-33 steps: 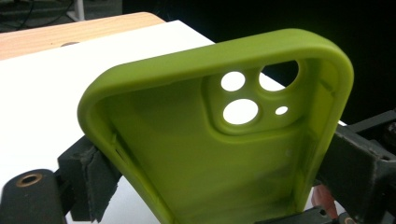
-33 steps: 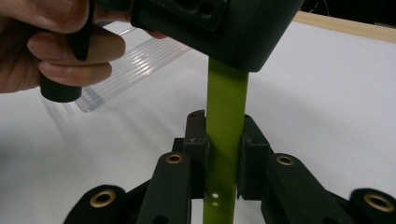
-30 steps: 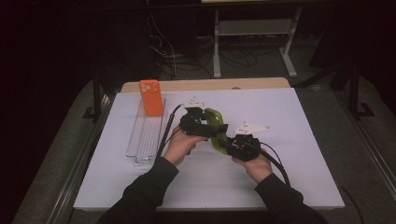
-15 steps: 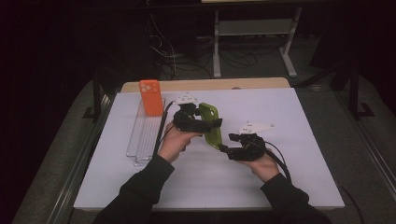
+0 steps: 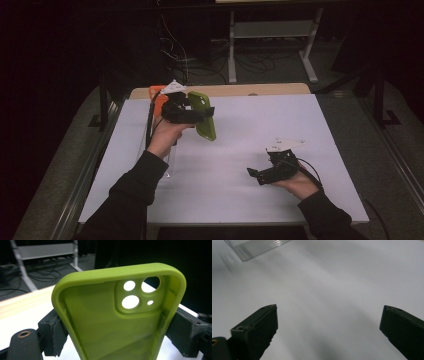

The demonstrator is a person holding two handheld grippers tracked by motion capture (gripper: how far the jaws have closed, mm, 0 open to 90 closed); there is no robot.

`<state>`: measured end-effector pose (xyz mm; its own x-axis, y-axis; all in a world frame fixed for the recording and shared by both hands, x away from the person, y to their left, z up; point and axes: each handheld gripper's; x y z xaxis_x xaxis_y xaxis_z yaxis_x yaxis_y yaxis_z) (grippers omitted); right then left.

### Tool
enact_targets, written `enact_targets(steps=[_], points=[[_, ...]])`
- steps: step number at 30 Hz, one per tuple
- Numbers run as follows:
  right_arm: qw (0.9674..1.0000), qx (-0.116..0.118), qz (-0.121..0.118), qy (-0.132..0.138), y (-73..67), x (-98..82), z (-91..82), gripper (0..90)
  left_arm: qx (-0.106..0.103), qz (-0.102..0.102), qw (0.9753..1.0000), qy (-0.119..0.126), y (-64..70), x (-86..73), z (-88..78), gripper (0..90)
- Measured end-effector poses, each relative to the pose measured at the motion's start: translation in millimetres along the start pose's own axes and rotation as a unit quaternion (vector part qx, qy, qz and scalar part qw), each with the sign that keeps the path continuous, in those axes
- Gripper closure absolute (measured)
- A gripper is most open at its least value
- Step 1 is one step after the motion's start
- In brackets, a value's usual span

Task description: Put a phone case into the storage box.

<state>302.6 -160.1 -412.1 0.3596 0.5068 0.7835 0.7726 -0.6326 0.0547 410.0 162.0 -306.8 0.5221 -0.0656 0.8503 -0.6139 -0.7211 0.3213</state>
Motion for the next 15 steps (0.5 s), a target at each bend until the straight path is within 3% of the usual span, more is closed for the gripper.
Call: enact_targets(steps=[7, 12, 15], points=[[0.9998, -0.013, 0.008, 0.009, 6.7, -19.6, -14.0, 0.0, 0.052, -0.005, 0.9983, 0.025, -22.0, 16.5, -21.6, 14.5], [0.9998, -0.017, 0.009, 0.007, 10.4, -34.2, -20.1, 0.0, 0.092, -0.009, 0.9948, 0.041, -39.5, 26.3, -36.9, 14.5], [0.9998, -0.015, 0.013, -0.003, 11.2, -43.0, -21.2, 0.0, 0.12, -0.013, 0.9915, 0.048, -47.8, 29.4, -44.7, 14.5]])
Point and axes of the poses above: each handheld gripper's, and its own axes: z roughly forward along the jaws, x roughly out of its top, y roughly to its right, and after that the axes turned 10 degrees about -z, right-handed
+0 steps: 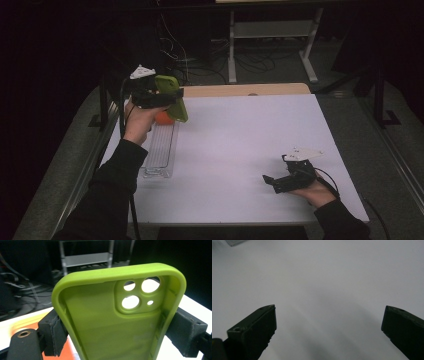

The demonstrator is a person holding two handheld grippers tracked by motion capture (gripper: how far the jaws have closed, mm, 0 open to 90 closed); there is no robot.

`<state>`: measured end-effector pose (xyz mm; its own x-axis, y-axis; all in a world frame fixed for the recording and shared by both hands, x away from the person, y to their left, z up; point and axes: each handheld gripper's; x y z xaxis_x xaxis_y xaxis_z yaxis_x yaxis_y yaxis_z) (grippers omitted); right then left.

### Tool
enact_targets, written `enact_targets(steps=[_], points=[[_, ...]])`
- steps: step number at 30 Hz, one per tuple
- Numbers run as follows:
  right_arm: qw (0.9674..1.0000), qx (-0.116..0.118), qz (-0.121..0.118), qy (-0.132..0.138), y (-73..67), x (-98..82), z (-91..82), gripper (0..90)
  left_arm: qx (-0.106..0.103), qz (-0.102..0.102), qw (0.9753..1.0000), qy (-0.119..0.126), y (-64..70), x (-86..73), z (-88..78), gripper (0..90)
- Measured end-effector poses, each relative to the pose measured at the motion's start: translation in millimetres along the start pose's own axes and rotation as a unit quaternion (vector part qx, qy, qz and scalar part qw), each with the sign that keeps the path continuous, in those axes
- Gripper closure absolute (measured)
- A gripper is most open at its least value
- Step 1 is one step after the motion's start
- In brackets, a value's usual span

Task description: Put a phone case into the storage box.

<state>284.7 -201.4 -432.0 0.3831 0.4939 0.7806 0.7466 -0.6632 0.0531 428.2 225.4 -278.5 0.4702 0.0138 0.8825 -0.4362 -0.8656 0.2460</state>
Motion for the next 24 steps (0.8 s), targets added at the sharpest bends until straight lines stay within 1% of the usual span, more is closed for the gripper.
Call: enact_targets(steps=[3, 4, 5, 6, 7, 9, 12, 14, 15, 17, 18, 19, 20, 21, 22, 23, 24], points=[[1.0, 0.006, 0.001, -0.002, -0.6, -4.3, -0.1, 0.0, 0.03, 0.003, 0.9995, 0.008, -7.5, 1.3, -2.7, 14.5], [1.0, 0.005, -0.002, -0.004, -0.7, -4.7, 0.0, 0.0, 0.042, 0.004, 0.999, 0.012, -9.6, 1.0, -2.5, 14.5], [1.0, 0.004, -0.004, -0.004, -0.7, -4.6, 0.4, 0.0, 0.05, 0.005, 0.9986, 0.013, -12.5, 0.8, -2.2, 14.5], [1.0, 0.006, 0.0, -0.004, -1.1, -4.1, 0.6, 0.0, 0.06, 0.002, 0.9981, 0.015, -14.6, 0.3, -1.6, 14.4], [1.0, 0.007, 0.0, -0.001, -1.2, -3.5, 1.0, 0.0, 0.071, 0.003, 0.9974, 0.015, -16.8, 0.0, -0.8, 14.5], [1.0, 0.008, -0.003, 0.0, -1.4, -3.2, 1.4, 0.0, 0.089, -0.001, 0.9959, 0.017, -20.2, -1.2, 2.4, 14.4], [0.9999, 0.01, -0.002, -0.001, -1.7, -3.2, 1.5, 0.0, 0.123, -0.001, 0.9923, 0.014, -24.5, -3.5, 9.7, 14.4], [0.9999, 0.011, -0.003, 0.001, -1.2, -3.2, 1.4, 0.0, 0.144, -0.001, 0.9895, 0.011, -27.4, -7.0, 17.9, 14.4], [0.9999, 0.01, -0.004, 0.002, -0.9, -3.1, 1.2, 0.0, 0.151, -0.001, 0.9885, 0.01, -28.3, -8.6, 21.3, 14.3], [0.9999, 0.011, -0.003, 0.002, -1.0, -3.1, 0.9, 0.0, 0.169, 0.002, 0.9855, -0.001, -31.8, -13.0, 29.0, 14.2], [0.9999, 0.011, -0.003, 0.002, -1.3, -3.1, 0.7, 0.0, 0.174, -0.006, 0.9848, 0.001, -32.9, -15.3, 33.5, 14.2], [0.9999, 0.013, 0.0, 0.002, -2.0, -2.8, 0.1, 0.0, 0.18, -0.006, 0.9836, -0.007, -34.7, -17.2, 37.0, 14.2], [0.9999, 0.013, -0.001, 0.002, -2.1, -2.8, -0.1, 0.0, 0.185, -0.006, 0.9826, -0.01, -35.7, -19.4, 40.7, 14.2], [0.9999, 0.013, -0.003, 0.003, -2.2, -2.7, 0.0, 0.0, 0.192, -0.002, 0.9813, -0.013, -37.5, -21.3, 43.9, 14.2], [0.9999, 0.013, -0.007, 0.004, -2.0, -2.6, 0.0, 0.0, 0.198, -0.005, 0.9801, -0.015, -39.0, -23.7, 47.3, 14.1], [0.9999, 0.013, -0.008, 0.005, -1.9, -2.6, 0.1, 0.0, 0.202, -0.006, 0.9791, -0.023, -41.4, -25.9, 49.4, 14.1], [0.9999, 0.013, -0.009, 0.005, -1.9, -2.6, -0.1, 0.0, 0.204, -0.01, 0.9787, -0.026, -43.6, -28.5, 52.0, 14.1]])
Point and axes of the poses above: each handheld gripper's, and its own axes: z roughly forward along the jaws, x roughly out of its top, y roughly to its right, and after that the axes turned 10 degrees about -z, right-handed
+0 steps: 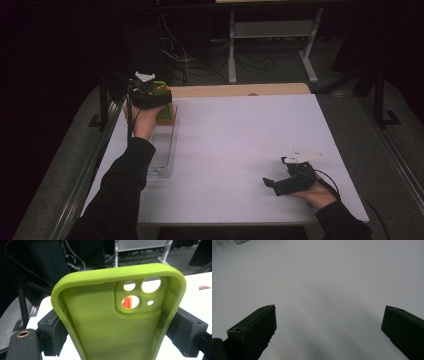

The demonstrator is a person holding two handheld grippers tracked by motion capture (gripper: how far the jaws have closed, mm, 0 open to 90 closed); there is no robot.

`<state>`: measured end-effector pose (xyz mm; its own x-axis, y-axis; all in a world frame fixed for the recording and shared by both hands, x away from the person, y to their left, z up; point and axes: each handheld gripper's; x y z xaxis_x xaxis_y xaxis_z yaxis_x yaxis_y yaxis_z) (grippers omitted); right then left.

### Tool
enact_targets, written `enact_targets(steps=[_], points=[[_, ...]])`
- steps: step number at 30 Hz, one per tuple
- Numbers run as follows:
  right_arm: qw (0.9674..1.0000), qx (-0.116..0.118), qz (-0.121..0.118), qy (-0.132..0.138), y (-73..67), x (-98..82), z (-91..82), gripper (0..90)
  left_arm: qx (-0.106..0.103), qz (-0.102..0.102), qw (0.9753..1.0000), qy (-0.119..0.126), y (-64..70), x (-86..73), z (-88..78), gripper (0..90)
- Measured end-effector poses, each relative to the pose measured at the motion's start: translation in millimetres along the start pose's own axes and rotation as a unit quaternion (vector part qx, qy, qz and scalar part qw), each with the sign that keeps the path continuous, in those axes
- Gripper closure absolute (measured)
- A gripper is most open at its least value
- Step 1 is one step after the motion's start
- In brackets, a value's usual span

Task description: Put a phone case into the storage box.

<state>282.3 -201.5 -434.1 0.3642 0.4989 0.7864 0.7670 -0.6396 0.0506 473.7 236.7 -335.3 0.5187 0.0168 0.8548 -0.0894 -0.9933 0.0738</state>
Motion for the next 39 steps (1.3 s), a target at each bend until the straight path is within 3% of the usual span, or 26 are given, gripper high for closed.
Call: enact_targets(steps=[4, 5, 10, 13, 14, 16, 21, 26, 35, 36, 37, 39], points=[[1.0, 0.002, 0.005, 0.002, -0.4, 0.4, -1.1, 0.0, 0.011, -0.013, 0.9998, -0.011, -4.5, -10.4, 12.4, 14.0], [1.0, 0.002, 0.005, 0.002, -0.3, 0.3, -1.2, 0.0, 0.014, -0.008, 0.9997, -0.02, -6.3, -12.2, 14.2, 13.9], [1.0, 0.002, 0.004, 0.001, -0.3, 0.5, -1.0, 0.0, 0.011, -0.024, 0.9994, -0.023, -7.6, -19.2, 22.7, 13.7], [1.0, 0.002, 0.002, 0.0, -0.4, 0.4, -0.6, 0.0, 0.007, -0.023, 0.9995, -0.023, -7.4, -21.5, 25.3, 13.5], [1.0, 0.003, 0.003, 0.0, -0.7, 0.4, -0.6, 0.0, 0.012, -0.012, 0.9994, -0.031, -7.6, -22.6, 25.9, 13.4], [1.0, 0.003, 0.003, 0.0, -1.0, 0.4, -0.6, 0.0, 0.01, -0.016, 0.9994, -0.03, -5.9, -24.3, 27.7, 13.3], [1.0, 0.004, 0.005, 0.0, -1.3, 0.6, -1.1, 0.0, 0.022, 0.007, 0.9989, -0.04, -1.8, -26.6, 30.8, 12.9], [1.0, 0.004, 0.003, 0.001, -1.6, 1.0, -1.2, 0.0, 0.025, 0.007, 0.9988, -0.042, -1.4, -28.0, 33.8, 12.0], [1.0, 0.004, 0.0, 0.005, -1.7, 1.2, -1.4, 0.0, 0.007, -0.002, 0.9997, -0.024, -5.5, -23.5, 28.7, 2.3], [1.0, 0.003, 0.001, 0.004, -1.9, 1.4, -1.5, 0.0, 0.001, -0.008, 0.9997, -0.023, -5.8, -22.9, 26.9, 1.7], [1.0, 0.003, 0.001, 0.004, -1.9, 1.4, -1.4, 0.0, -0.004, 0.001, 0.9996, -0.028, -7.8, -21.6, 24.1, 1.3], [1.0, 0.003, 0.0, 0.004, -2.0, 1.4, -1.4, 0.0, -0.022, 0.002, 0.9991, -0.037, -9.7, -20.4, 19.1, 0.6]])
Point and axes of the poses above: each handheld gripper's, and its own axes: z roughly forward along the jaws, x roughly out of its top, y roughly to its right, and after that the axes turned 10 degrees about -z, right-handed
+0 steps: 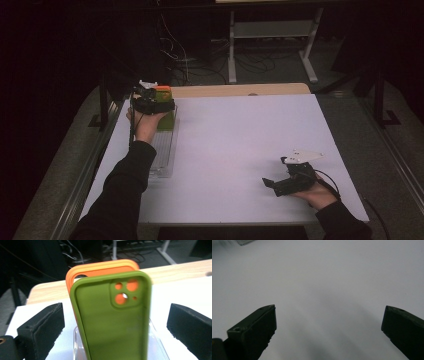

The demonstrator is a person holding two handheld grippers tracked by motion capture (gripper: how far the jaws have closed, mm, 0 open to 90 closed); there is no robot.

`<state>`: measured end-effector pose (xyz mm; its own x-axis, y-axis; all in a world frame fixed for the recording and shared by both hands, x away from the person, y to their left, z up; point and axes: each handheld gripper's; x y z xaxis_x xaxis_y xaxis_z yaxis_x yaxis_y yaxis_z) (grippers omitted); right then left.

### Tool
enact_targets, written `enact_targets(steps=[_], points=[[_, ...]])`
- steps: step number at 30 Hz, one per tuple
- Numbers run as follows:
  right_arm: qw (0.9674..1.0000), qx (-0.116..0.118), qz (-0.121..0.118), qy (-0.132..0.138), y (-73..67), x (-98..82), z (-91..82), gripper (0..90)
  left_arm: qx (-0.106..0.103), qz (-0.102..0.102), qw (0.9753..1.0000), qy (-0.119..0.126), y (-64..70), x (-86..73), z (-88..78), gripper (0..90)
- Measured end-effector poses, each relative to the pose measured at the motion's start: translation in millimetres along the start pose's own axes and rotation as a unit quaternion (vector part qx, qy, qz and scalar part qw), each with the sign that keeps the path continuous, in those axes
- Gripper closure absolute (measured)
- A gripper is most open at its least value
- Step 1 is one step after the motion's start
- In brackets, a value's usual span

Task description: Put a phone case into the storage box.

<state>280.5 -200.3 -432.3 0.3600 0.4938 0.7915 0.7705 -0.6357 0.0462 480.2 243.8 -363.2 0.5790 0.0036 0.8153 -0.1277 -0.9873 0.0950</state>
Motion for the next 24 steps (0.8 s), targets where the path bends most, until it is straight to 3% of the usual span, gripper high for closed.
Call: enact_targets(steps=[5, 9, 15, 24], points=[[1.0, 0.001, -0.002, -0.001, -0.6, 0.6, -0.1, 0.0, -0.052, 0.021, 0.9982, -0.018, -1.5, -0.5, -16.0, 0.5], [1.0, 0.003, -0.003, -0.001, -1.1, 1.0, -0.2, 0.0, -0.101, 0.041, 0.9935, -0.033, 1.0, -2.2, -30.5, 0.5], [1.0, 0.003, 0.0, 0.001, -1.5, 1.6, -0.1, 0.0, -0.178, 0.066, 0.981, -0.041, 7.1, -9.1, -55.4, 0.5], [0.9999, 0.005, -0.01, 0.011, -1.5, 4.7, -4.1, 0.0, -0.249, 0.084, 0.9643, -0.033, 15.3, -36.2, -87.4, 0.6]])
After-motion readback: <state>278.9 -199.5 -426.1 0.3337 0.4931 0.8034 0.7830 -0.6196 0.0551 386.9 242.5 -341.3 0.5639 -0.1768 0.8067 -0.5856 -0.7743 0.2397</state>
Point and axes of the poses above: each handheld gripper's, and its own axes: z roughly forward along the jaws, x roughly out of its top, y roughly to its right, and after that the axes turned 10 degrees about -z, right-handed
